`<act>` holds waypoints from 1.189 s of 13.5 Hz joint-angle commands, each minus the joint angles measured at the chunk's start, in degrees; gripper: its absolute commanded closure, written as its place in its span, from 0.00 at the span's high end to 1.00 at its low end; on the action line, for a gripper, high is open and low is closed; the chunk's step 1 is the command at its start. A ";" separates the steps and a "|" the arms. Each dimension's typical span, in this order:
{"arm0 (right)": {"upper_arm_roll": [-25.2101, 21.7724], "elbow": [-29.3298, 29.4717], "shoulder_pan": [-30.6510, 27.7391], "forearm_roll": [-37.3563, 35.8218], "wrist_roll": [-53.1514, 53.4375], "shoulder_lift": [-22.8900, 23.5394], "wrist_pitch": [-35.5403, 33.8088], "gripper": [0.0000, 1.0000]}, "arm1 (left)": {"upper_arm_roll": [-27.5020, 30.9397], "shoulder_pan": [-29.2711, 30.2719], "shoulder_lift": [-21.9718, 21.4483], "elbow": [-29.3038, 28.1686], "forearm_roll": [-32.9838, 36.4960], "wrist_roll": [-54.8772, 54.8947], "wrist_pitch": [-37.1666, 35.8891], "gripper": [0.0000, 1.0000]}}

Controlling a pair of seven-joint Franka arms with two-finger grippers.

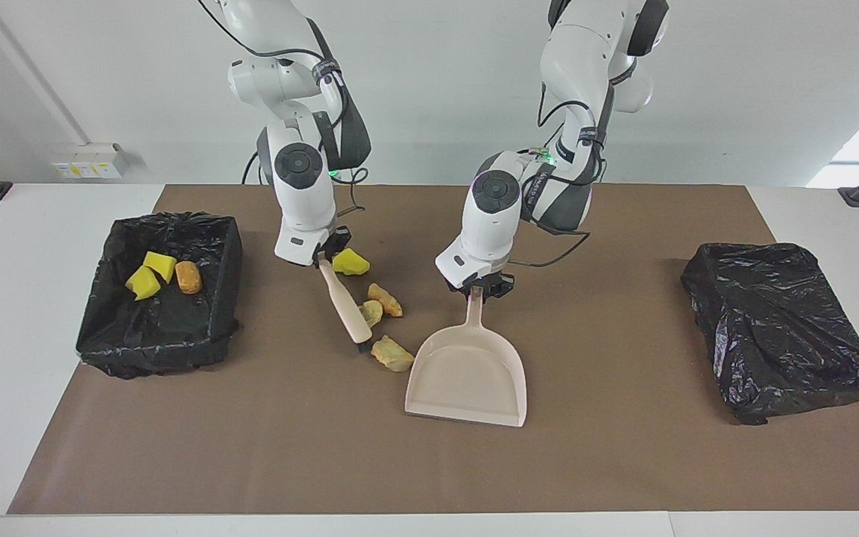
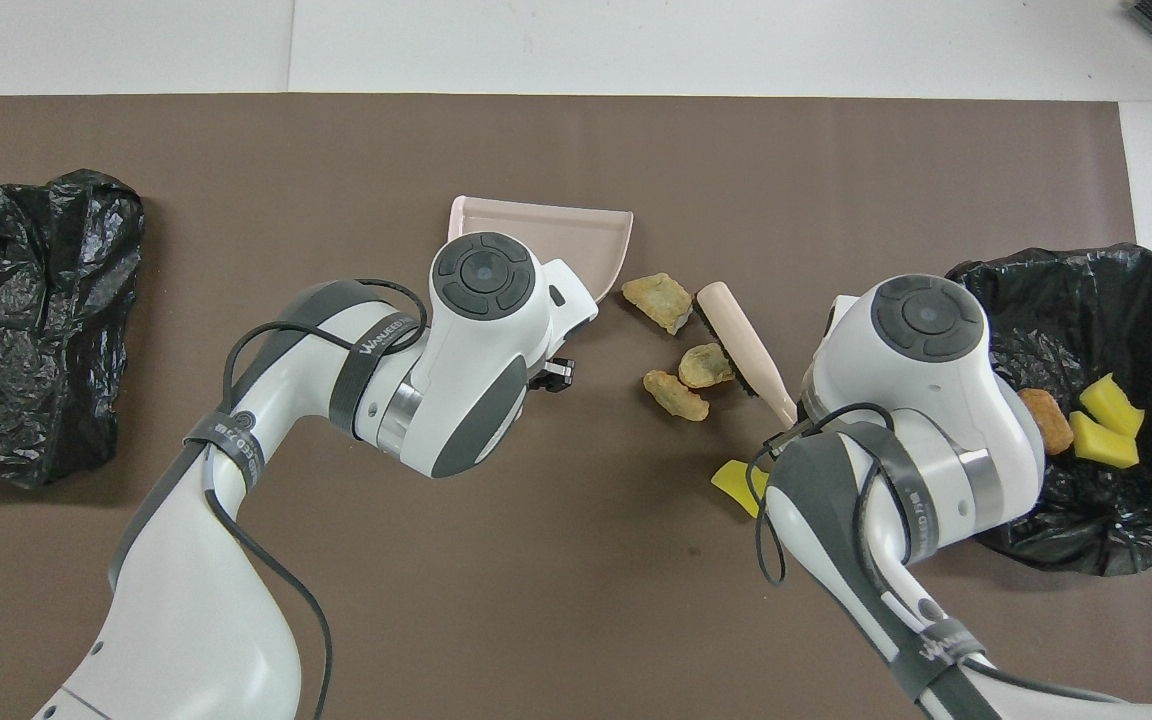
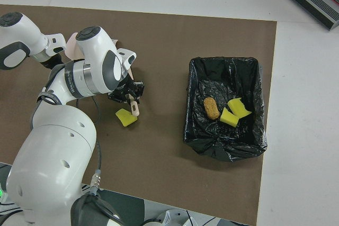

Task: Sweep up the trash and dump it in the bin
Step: 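Pull the dustpan toward the left gripper's side while the right gripper lowers the brush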

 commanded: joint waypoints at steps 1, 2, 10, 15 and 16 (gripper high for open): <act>0.01 3.29 -2.38 1.79 -2.64 -1.15 -2.97 0.00 | 0.65 1.19 -2.33 -0.07 2.73 3.97 -4.01 0.00; -0.16 3.21 -2.47 1.79 -2.11 -1.51 -3.06 0.00 | 0.74 1.90 -3.21 -0.33 4.22 7.30 -5.32 0.00; 0.10 -8.11 -3.96 1.97 7.26 -6.68 -0.93 0.00 | 0.82 12.34 -11.45 -4.97 6.70 44.19 -16.50 0.00; 0.19 -20.77 -2.92 6.52 17.20 -15.47 -1.30 0.00 | 0.82 18.85 -20.61 -21.67 6.78 60.38 -10.27 0.00; 0.19 -22.70 -2.82 8.54 18.62 -16.88 -1.30 0.00 | 0.82 20.61 -21.40 -23.43 6.78 64.16 -9.56 0.00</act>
